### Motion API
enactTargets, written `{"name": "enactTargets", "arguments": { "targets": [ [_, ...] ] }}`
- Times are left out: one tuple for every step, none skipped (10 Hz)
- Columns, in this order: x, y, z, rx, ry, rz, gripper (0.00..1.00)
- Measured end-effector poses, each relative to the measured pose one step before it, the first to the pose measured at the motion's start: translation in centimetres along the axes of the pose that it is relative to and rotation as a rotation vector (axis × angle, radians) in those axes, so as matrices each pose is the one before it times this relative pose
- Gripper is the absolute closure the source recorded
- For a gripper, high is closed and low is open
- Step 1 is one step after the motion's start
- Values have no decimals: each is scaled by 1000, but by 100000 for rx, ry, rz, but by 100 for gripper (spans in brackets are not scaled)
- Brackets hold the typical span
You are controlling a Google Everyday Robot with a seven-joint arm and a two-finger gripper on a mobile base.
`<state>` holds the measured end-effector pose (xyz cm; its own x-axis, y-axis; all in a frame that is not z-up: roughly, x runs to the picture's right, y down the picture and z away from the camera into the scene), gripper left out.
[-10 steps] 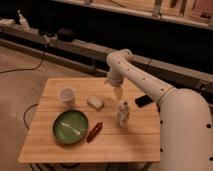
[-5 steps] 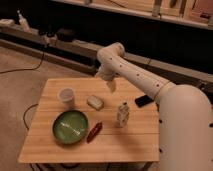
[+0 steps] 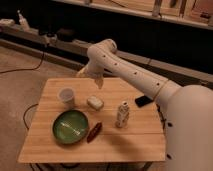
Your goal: Pick up the ceramic cup
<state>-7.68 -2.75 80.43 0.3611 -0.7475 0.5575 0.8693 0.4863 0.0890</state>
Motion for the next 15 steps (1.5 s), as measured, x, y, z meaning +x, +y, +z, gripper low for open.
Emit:
{"name": "enactTargets", "arguments": {
  "targets": [
    [-1029,519,725,-2036,-3202,-3642,20],
    [-431,336,620,-2243,-1025,-2604,20],
    [-286,25,873,-3757,506,-4298,20],
    [-49,-452,397,-2699,1817,-3393,20],
    [-162,-631,263,-1809,1466,-2866,20],
    [-521,-1615,420,-1963,1895,-4388,20],
    [-381,-994,266,-601,418,-2112,20],
    [-529,-1151,375,-386,-207,-2273,20],
    [-535,-798,645,-1000,-557,-2005,20],
    [-583,-512,1045,-2457,-978,-1788,20],
    [-249,-276,1016,-1972,-656,-587,20],
    [-53,-263,823,-1540,-389,59,20],
    [82,-219,489,-694,-346,684,20],
    [150,-257,591,-873,-616,1157,20],
    [122,-157,329,-351,-596,673,20]
  ]
}}
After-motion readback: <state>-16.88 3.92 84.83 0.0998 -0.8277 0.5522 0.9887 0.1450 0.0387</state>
